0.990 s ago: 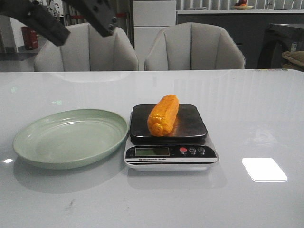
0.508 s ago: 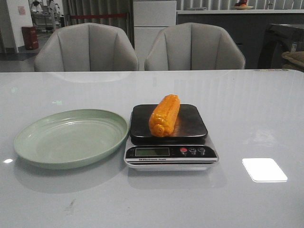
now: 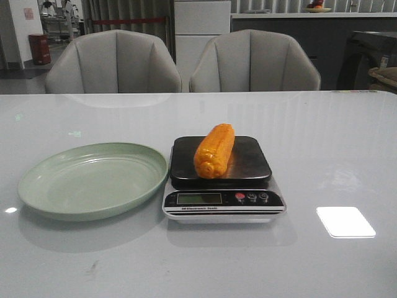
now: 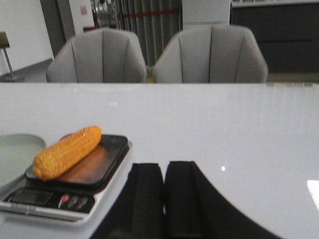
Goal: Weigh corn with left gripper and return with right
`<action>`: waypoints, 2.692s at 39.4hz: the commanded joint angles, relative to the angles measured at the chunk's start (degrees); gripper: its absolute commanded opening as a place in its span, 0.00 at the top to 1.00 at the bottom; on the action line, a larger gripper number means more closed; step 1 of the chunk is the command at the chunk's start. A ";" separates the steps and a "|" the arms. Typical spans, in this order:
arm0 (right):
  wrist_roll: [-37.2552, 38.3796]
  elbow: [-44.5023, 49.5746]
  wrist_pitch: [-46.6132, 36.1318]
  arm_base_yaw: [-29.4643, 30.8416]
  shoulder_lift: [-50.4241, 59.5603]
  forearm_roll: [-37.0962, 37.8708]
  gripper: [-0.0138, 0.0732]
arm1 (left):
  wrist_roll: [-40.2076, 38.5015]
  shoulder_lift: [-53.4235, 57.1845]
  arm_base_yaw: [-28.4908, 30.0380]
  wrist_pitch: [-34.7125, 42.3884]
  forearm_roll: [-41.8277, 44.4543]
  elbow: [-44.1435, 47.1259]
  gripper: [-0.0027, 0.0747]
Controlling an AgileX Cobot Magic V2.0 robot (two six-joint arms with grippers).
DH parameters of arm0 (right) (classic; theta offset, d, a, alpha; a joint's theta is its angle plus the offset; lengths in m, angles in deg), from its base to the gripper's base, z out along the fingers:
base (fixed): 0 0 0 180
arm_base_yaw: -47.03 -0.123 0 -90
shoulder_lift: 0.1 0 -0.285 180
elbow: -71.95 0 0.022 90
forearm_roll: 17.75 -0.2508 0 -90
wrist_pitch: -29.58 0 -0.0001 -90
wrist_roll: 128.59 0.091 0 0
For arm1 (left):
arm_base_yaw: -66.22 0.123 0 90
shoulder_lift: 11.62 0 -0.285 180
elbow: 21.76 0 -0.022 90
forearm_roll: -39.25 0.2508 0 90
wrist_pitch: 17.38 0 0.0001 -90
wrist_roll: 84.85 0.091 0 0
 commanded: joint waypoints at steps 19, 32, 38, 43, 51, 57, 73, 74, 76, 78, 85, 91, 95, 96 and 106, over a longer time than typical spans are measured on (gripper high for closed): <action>-0.50 -23.30 0.31 0.31 -29.52 2.81 0.67 | -0.08 0.94 -0.20 3.20 0.03 -1.23 0.82; -0.50 -27.70 4.53 -0.03 -39.46 1.65 0.67 | -0.08 0.94 -0.20 3.20 0.03 -1.23 0.82; -0.50 -27.84 4.46 -0.74 -39.46 1.65 0.67 | -0.08 0.94 -0.20 3.20 0.03 -1.23 0.82; -0.57 -31.00 10.47 -5.03 -41.48 1.65 0.57 | -0.08 0.94 -0.20 3.20 0.03 -1.23 0.82; -0.57 -40.54 17.98 -14.20 -49.96 3.13 0.12 | -0.08 0.94 -0.20 3.20 0.03 -1.23 0.82; -0.11 -47.14 18.09 -21.67 -58.24 2.17 0.15 | -0.08 0.94 -0.20 3.20 0.03 -1.23 0.82; 16.16 -71.68 31.57 -23.38 -84.16 0.69 0.15 | -0.08 0.94 -0.20 3.20 0.03 -1.23 0.82; 18.01 -72.76 32.37 -23.38 -85.79 1.12 0.15 | -0.08 0.94 -0.20 3.20 0.03 -1.23 0.82; 21.20 -74.94 32.96 -23.38 -88.47 2.21 0.15 | -0.08 0.94 -0.20 3.20 0.03 -1.23 0.82; 24.52 -76.97 33.53 -23.38 -91.02 3.33 0.15 | -0.08 0.94 -0.20 3.20 0.03 -1.23 0.82; 38.61 -85.28 41.26 -23.38 -100.36 11.46 0.15 | -0.08 0.94 -0.20 3.20 0.03 -1.23 0.82; 41.29 -91.20 47.79 -23.44 -107.34 12.52 0.15 | -0.08 0.94 -0.20 3.20 0.03 -1.23 0.82; 41.29 -93.90 50.02 -24.09 -110.27 12.52 0.15 | -0.08 1.06 -0.20 3.20 0.03 -1.23 0.82; 41.29 -94.17 50.07 -24.33 -110.83 12.52 0.15 | -0.08 1.06 -0.20 3.20 0.03 -1.23 0.82; 41.29 -96.55 50.90 -24.91 -113.75 11.31 0.36 | -0.08 1.06 -0.20 3.20 0.03 -1.23 0.82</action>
